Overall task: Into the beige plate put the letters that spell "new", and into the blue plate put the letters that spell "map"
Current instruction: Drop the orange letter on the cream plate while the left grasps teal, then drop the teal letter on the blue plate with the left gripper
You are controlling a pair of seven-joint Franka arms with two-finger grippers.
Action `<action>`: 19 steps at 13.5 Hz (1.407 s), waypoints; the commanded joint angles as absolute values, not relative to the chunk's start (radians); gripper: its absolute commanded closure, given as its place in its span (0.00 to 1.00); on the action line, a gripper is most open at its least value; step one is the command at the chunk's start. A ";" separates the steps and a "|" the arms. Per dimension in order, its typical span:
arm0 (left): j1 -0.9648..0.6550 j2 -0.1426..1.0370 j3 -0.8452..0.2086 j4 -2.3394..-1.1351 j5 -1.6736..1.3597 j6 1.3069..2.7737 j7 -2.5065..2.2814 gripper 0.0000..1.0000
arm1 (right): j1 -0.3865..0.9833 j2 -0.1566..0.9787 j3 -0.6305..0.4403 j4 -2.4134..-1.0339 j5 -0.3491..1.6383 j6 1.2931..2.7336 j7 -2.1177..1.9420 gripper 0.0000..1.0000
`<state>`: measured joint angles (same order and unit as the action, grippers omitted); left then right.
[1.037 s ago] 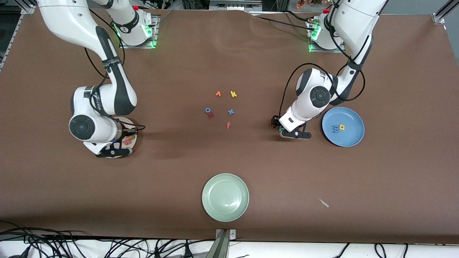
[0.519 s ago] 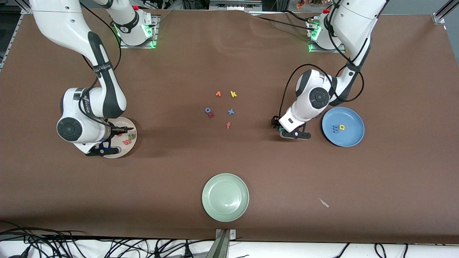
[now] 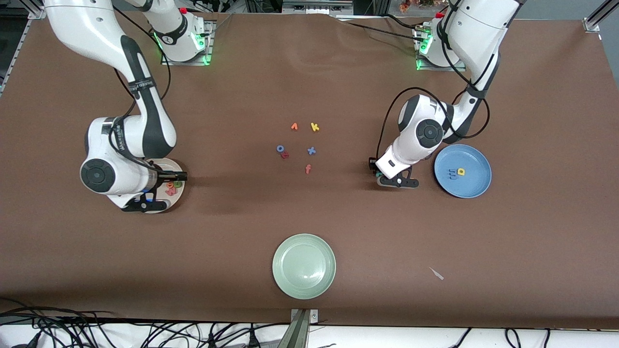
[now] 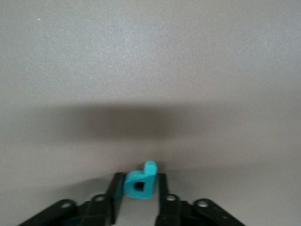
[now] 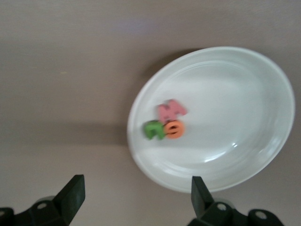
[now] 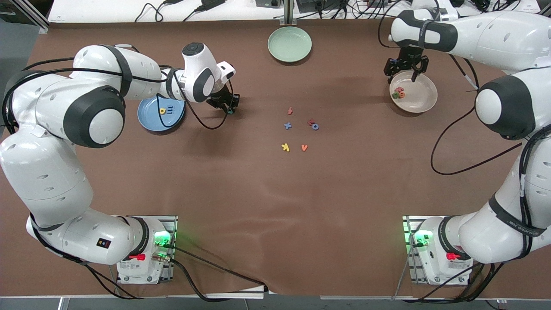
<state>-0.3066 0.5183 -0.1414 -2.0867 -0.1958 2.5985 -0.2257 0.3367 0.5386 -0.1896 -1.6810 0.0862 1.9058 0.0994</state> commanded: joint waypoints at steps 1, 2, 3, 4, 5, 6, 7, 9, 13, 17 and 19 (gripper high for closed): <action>-0.316 0.515 -0.132 -2.092 -0.173 2.611 -0.218 0.89 | 0.354 0.528 -0.149 -1.612 0.098 1.792 0.195 0.00; -0.310 0.512 -0.132 -2.094 -0.173 2.609 -0.216 0.89 | 0.362 0.528 -0.143 -1.605 0.098 1.787 0.218 0.00; -0.299 0.503 -0.132 -2.094 -0.172 2.603 -0.212 0.89 | 0.377 0.528 -0.141 -1.605 0.098 1.787 0.250 0.00; -0.264 0.480 -0.132 -2.097 -0.164 2.596 -0.209 0.89 | 0.390 0.528 -0.141 -1.605 0.097 1.790 0.273 0.00; -0.232 0.453 -0.132 -2.106 -0.158 2.577 -0.206 0.89 | 0.390 0.532 -0.141 -1.603 0.097 1.795 0.279 0.00; -0.198 0.422 -0.132 -2.106 -0.155 2.538 -0.181 0.89 | 0.387 0.535 -0.141 -1.597 0.098 1.795 0.279 0.00; -0.155 0.391 -0.132 -2.108 -0.155 2.489 -0.122 0.89 | 0.397 0.537 -0.141 -1.588 0.097 1.792 0.281 0.00; -0.048 0.336 -0.133 -2.127 -0.155 2.418 0.007 0.88 | 0.408 0.538 -0.143 -1.574 0.097 1.793 0.278 0.00; 0.113 0.210 -0.132 -2.255 -0.156 2.389 0.254 0.86 | 0.403 0.471 -0.141 -1.615 0.081 1.813 0.269 0.00; 0.207 0.157 -0.126 -2.279 -0.155 2.316 0.356 0.70 | 0.332 0.293 -0.046 -1.732 0.012 1.824 0.245 0.00; 0.241 0.158 -0.123 -2.279 -0.153 2.316 0.391 0.37 | 0.270 0.197 0.010 -1.772 0.003 1.807 0.224 0.00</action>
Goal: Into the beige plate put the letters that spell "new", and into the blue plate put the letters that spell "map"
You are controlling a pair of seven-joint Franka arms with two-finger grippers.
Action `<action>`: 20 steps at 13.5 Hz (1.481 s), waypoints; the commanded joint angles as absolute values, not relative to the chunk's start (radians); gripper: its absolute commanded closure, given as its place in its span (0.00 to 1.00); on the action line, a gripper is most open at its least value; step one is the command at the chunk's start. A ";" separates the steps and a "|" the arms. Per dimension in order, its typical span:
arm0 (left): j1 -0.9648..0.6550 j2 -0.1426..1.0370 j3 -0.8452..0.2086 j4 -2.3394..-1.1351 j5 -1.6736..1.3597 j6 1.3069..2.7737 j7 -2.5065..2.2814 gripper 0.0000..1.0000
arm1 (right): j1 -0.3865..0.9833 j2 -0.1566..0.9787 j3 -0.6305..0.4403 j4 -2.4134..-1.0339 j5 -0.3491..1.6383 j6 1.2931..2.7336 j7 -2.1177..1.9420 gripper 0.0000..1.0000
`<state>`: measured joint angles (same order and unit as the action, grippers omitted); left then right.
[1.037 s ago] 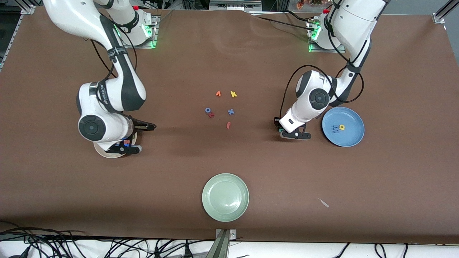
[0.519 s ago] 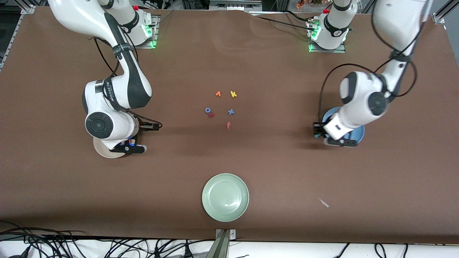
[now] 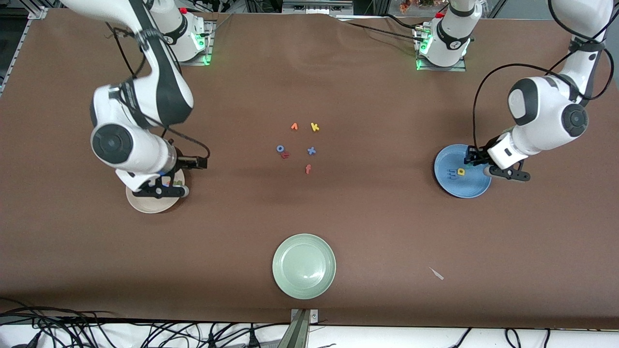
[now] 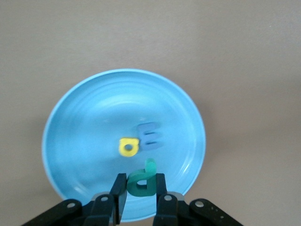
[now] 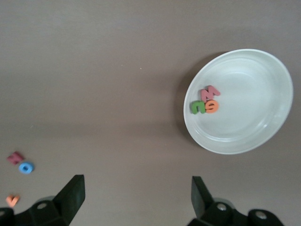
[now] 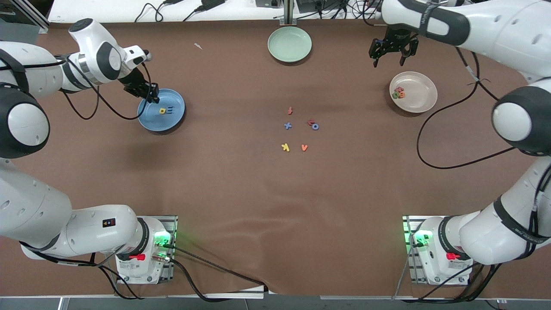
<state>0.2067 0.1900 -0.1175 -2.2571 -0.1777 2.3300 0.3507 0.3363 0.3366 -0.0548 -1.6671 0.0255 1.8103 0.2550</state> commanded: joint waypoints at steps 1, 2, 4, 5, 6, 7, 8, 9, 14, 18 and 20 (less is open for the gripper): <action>0.255 0.158 -0.121 -2.279 -0.146 2.316 0.391 0.17 | 0.244 0.158 0.030 -1.784 0.002 1.780 0.212 0.00; 0.258 0.160 -0.120 -2.279 -0.146 2.318 0.391 0.00 | 0.210 0.123 0.063 -1.784 -0.008 1.741 0.206 0.00; 0.259 0.156 -0.120 -2.279 -0.146 2.316 0.382 0.00 | 0.116 0.051 0.145 -1.778 -0.020 1.663 0.201 0.00; 0.264 0.152 -0.120 -2.279 -0.146 2.315 0.382 0.00 | 0.089 0.020 0.161 -1.778 -0.021 1.632 0.199 0.00; 0.268 0.138 -0.120 -2.279 -0.144 2.309 0.382 0.00 | 0.078 -0.006 0.161 -1.776 -0.020 1.603 0.195 0.00; 0.267 0.129 -0.120 -2.279 -0.144 2.280 0.382 0.00 | 0.063 -0.029 0.161 -1.769 -0.014 1.573 0.195 0.00; 0.265 0.111 -0.121 -2.279 -0.146 2.272 0.380 0.00 | 0.051 -0.037 0.157 -1.752 -0.012 1.548 0.195 0.00; 0.255 0.086 -0.123 -2.272 -0.146 2.269 0.380 0.00 | 0.048 -0.038 0.137 -1.726 -0.012 1.533 0.195 0.00; 0.197 -0.076 -0.112 -2.196 -0.146 2.129 0.373 0.00 | 0.045 -0.038 0.035 -1.613 -0.006 1.473 0.195 0.00; 0.146 -0.075 -0.104 -1.901 -0.011 1.829 0.272 0.00 | 0.046 -0.029 -0.021 -1.608 0.006 1.480 0.198 0.00; 0.129 -0.074 -0.103 -1.786 0.020 1.685 0.223 0.00 | 0.054 -0.022 -0.031 -1.608 0.015 1.473 0.196 0.00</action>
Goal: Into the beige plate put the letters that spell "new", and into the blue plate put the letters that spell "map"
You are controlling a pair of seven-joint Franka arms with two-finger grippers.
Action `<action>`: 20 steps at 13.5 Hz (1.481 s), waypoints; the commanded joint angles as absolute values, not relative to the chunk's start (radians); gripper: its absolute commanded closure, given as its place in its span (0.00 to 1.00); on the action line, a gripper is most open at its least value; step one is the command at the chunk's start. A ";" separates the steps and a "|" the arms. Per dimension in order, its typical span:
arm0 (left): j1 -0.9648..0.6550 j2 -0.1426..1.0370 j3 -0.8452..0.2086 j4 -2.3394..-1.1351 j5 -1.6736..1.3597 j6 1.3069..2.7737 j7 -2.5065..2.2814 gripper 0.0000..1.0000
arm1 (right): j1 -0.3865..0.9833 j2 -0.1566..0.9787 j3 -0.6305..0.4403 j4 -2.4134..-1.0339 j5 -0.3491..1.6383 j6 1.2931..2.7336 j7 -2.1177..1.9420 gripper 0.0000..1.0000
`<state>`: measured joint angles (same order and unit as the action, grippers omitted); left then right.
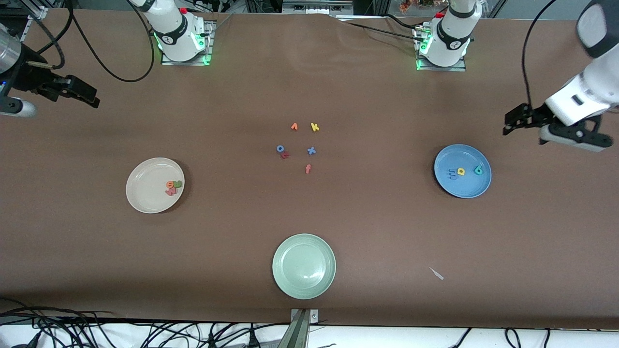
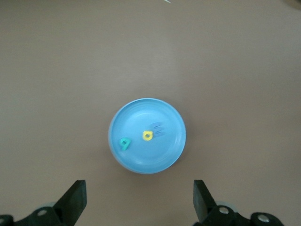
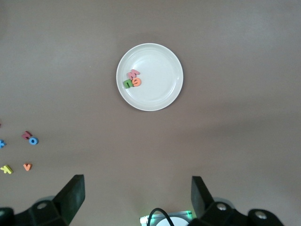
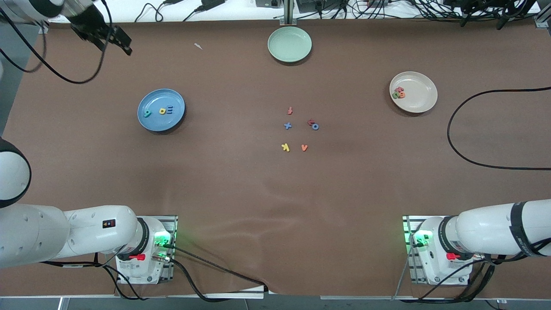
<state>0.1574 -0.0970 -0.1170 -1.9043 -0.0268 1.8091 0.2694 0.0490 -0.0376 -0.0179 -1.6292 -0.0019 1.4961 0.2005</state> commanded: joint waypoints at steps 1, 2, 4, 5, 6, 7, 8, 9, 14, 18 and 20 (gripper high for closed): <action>0.129 -0.074 -0.103 -1.723 0.021 1.599 0.210 0.00 | 0.060 -0.021 -0.031 -1.608 0.014 1.471 0.196 0.00; 0.129 -0.074 -0.103 -1.682 0.037 1.545 0.204 0.00 | 0.061 -0.018 -0.031 -1.606 0.015 1.473 0.198 0.00; 0.129 -0.075 -0.103 -1.617 0.063 1.471 0.202 0.00 | 0.060 -0.008 -0.029 -1.606 0.015 1.476 0.199 0.00; 0.129 -0.075 -0.104 -1.594 0.063 1.457 0.195 0.00 | 0.060 -0.006 -0.029 -1.606 0.015 1.477 0.199 0.00; 0.129 -0.075 -0.106 -1.589 0.063 1.456 0.172 0.00 | 0.061 -0.006 -0.029 -1.606 0.015 1.477 0.199 0.00; 0.127 -0.072 -0.110 -1.588 0.064 1.456 0.140 0.00 | 0.061 -0.006 -0.026 -1.606 0.015 1.479 0.199 0.00; 0.123 -0.071 -0.110 -1.583 0.061 1.456 0.096 0.00 | 0.061 -0.006 -0.025 -1.606 0.015 1.480 0.199 0.00; 0.101 -0.064 -0.107 -1.580 0.061 1.456 0.062 0.00 | 0.061 -0.006 -0.023 -1.606 0.014 1.483 0.201 0.00; 0.074 0.008 -0.109 -1.499 0.049 1.473 0.025 0.00 | 0.063 -0.006 -0.020 -1.605 0.006 1.558 0.199 0.00; 0.075 0.011 -0.103 -1.523 0.049 1.546 0.026 0.00 | 0.064 -0.006 -0.020 -1.605 0.003 1.559 0.202 0.00; 0.077 0.009 -0.101 -1.560 0.046 1.565 0.028 0.00 | 0.064 -0.003 -0.018 -1.605 0.005 1.560 0.202 0.00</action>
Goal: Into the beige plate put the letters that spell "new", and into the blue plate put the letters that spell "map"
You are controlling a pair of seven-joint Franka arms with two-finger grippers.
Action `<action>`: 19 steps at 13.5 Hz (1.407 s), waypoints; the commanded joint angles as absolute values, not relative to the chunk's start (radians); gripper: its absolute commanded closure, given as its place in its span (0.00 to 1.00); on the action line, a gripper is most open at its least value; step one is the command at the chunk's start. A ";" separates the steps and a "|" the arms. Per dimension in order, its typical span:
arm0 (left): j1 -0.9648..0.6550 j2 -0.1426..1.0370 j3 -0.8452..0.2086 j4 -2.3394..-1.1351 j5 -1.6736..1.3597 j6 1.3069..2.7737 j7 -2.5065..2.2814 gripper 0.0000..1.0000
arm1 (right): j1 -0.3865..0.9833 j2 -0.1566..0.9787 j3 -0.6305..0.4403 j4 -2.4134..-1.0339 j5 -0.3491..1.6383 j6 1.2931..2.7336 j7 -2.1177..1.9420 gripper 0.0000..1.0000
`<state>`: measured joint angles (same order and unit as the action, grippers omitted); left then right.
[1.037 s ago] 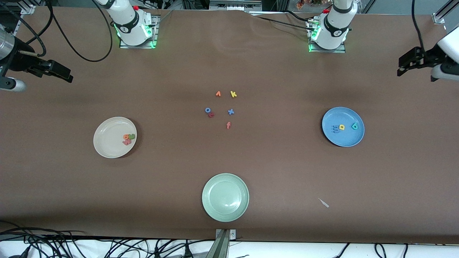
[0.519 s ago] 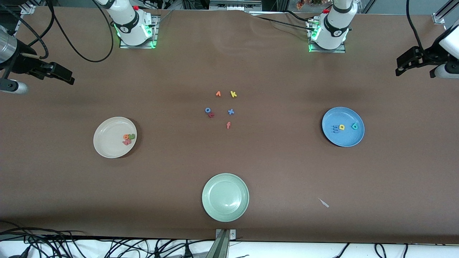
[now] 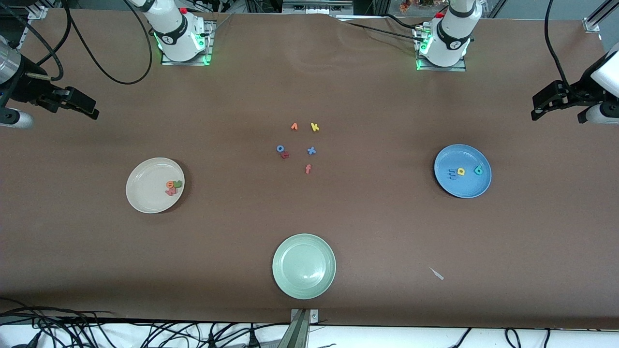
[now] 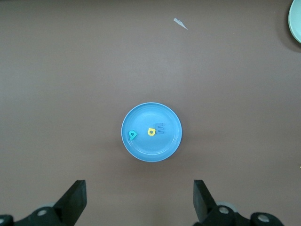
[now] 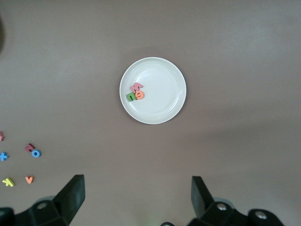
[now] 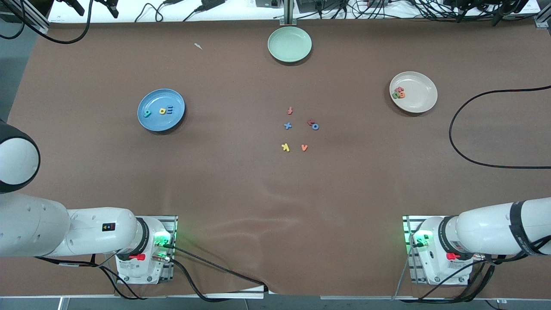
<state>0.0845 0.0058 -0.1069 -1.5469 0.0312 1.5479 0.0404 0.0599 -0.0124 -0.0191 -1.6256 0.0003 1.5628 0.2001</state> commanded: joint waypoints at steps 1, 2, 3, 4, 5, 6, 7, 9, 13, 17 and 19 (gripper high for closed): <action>0.077 0.008 -0.089 -1.563 0.043 1.560 0.028 0.00 | 0.064 -0.005 -0.018 -1.605 0.006 1.560 0.201 0.00; 0.077 0.003 -0.089 -1.571 0.043 1.546 0.026 0.00 | 0.064 -0.003 -0.018 -1.605 0.008 1.559 0.199 0.00; 0.077 0.000 -0.089 -1.574 0.043 1.505 0.028 0.00 | 0.064 -0.003 -0.018 -1.605 0.006 1.560 0.190 0.00; 0.077 -0.002 -0.089 -1.575 0.043 1.490 0.028 0.00 | 0.064 -0.003 -0.018 -1.605 0.009 1.560 0.174 0.00; 0.077 -0.005 -0.089 -1.578 0.040 1.485 0.026 0.00 | 0.063 0.000 -0.021 -1.605 0.015 1.562 0.151 0.00; 0.078 -0.006 -0.089 -1.586 0.019 1.474 0.020 0.00 | 0.061 0.002 -0.023 -1.605 0.017 1.562 0.135 0.00; 0.083 -0.008 -0.087 -1.589 0.002 1.454 0.011 0.00 | 0.058 0.002 -0.025 -1.605 0.017 1.562 0.132 0.00; 0.083 -0.012 -0.087 -1.589 0.002 1.439 0.006 0.00 | 0.058 0.002 -0.025 -1.605 0.015 1.562 0.124 0.00; 0.087 0.000 -0.089 -1.571 0.000 1.436 0.008 0.00 | 0.052 0.002 -0.028 -1.605 0.017 1.562 0.075 0.00; 0.089 0.002 -0.089 -1.569 0.000 1.442 0.008 0.00 | 0.052 0.002 -0.026 -1.603 0.017 1.562 0.084 0.00; 0.089 0.002 -0.089 -1.569 0.000 1.445 0.008 0.00 | 0.054 0.002 -0.026 -1.605 0.017 1.562 0.087 0.00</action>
<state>0.0854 0.0103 -0.0921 -1.5722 0.0222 1.4476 0.0121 0.0577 -0.0075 -0.0264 -1.6256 0.0004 1.5649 0.0991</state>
